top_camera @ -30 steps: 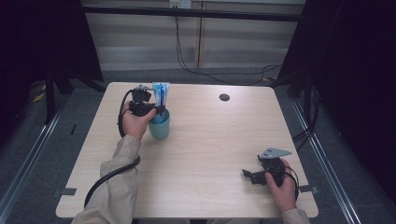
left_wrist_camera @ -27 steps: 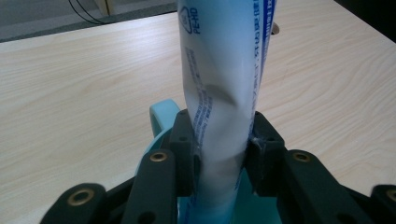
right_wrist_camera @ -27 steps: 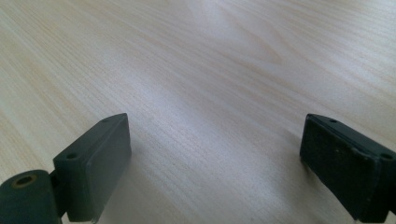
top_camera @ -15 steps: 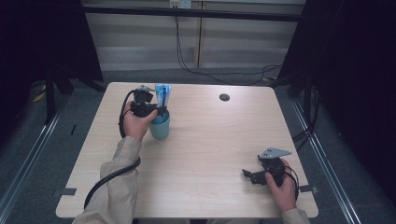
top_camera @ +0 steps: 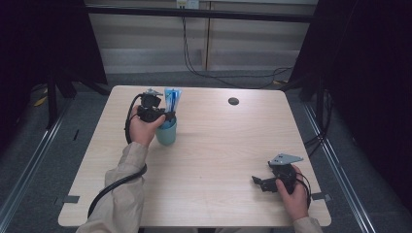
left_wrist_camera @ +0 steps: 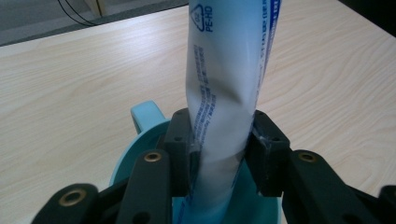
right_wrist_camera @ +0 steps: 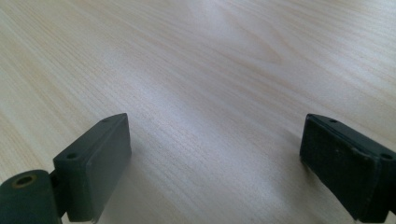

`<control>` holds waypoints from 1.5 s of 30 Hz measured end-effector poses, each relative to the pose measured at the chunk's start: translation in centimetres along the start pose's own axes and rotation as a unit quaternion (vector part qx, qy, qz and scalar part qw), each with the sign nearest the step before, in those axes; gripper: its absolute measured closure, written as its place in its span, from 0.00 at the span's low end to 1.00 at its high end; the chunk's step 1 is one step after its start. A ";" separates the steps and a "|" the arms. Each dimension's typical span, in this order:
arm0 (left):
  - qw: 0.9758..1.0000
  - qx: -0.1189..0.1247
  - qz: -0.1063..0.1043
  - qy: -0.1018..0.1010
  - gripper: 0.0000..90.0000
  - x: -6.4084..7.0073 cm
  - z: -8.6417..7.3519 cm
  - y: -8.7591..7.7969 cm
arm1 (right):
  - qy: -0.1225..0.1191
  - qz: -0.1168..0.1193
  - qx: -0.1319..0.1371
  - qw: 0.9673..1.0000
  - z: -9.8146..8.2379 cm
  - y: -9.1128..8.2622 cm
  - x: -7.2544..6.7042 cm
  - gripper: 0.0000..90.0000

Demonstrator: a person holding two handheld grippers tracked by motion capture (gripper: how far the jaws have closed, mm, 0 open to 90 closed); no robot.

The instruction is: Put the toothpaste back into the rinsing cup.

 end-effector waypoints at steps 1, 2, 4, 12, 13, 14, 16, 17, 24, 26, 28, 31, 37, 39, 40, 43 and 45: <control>1.000 0.000 -0.003 0.000 0.70 0.0 0.0 0.0 | 0.001 0.000 0.000 1.000 0.0 0.0 0.0 0.09; 1.000 0.001 -0.004 -0.001 0.69 0.0 0.0 0.0 | 0.000 0.000 0.000 1.000 0.0 0.0 0.0 0.09; 1.000 0.005 -0.006 -0.004 0.68 0.1 0.1 0.0 | 0.001 0.000 0.000 1.000 0.0 0.0 0.0 0.09; 1.000 -0.001 -0.008 -0.008 0.65 0.2 0.0 -0.1 | 0.000 0.000 0.000 1.000 0.0 0.0 0.0 0.09; 1.000 -0.004 -0.006 -0.006 0.64 0.1 0.0 -0.1 | 0.000 0.000 0.000 1.000 0.0 0.0 0.0 0.09; 1.000 -0.005 -0.007 -0.007 0.64 0.1 0.0 -0.1 | 0.001 0.000 -0.001 1.000 0.0 0.0 0.0 0.09; 1.000 -0.004 -0.006 -0.011 0.63 0.1 -0.1 -0.1 | 0.001 0.000 0.000 1.000 0.0 0.0 0.0 0.09; 1.000 -0.003 -0.007 -0.011 0.63 0.1 0.0 -0.2 | 0.001 0.000 0.000 1.000 0.0 0.0 0.0 0.09; 1.000 -0.007 -0.004 -0.010 0.62 0.0 0.0 -0.3 | 0.001 0.000 0.000 1.000 0.0 0.0 0.0 0.09; 1.000 -0.008 -0.003 -0.011 0.62 0.0 0.0 -0.4 | 0.001 0.000 -0.001 1.000 0.0 0.0 0.0 0.09; 1.000 -0.009 -0.001 -0.012 0.61 -0.1 0.0 -0.4 | 0.001 0.000 0.000 1.000 0.0 0.0 0.0 0.09; 1.000 -0.013 0.000 -0.011 0.59 -0.1 -0.1 -0.5 | 0.001 0.000 -0.001 1.000 0.0 0.0 0.0 0.09; 1.000 -0.015 0.004 -0.014 0.56 -0.2 -0.1 -0.6 | 0.001 0.000 -0.001 1.000 0.0 0.0 0.0 0.09; 1.000 -0.018 0.007 -0.015 0.54 -0.4 -0.2 -0.7 | 0.002 0.000 -0.001 1.000 0.0 0.0 0.0 0.09; 1.000 -0.021 0.007 -0.012 0.54 -0.4 -0.2 -0.8 | 0.001 0.000 0.000 1.000 0.0 0.0 0.0 0.09; 1.000 -0.022 0.007 -0.013 0.52 -0.4 -0.2 -0.9 | 0.001 0.000 -0.001 1.000 0.0 0.0 0.0 0.09; 1.000 -0.019 0.006 -0.015 0.50 -0.4 -0.1 -0.9 | 0.001 0.000 -0.001 1.000 0.0 0.0 0.0 0.09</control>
Point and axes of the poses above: each handheld gripper's, and its own axes: y roughly forward along the jaws, z roughly out of its top, x roughly to its right, the point moved 4 cm from there along y, roughly forward along the jaws, and after that the axes turned 14 degrees about x, right-handed, at the moved point
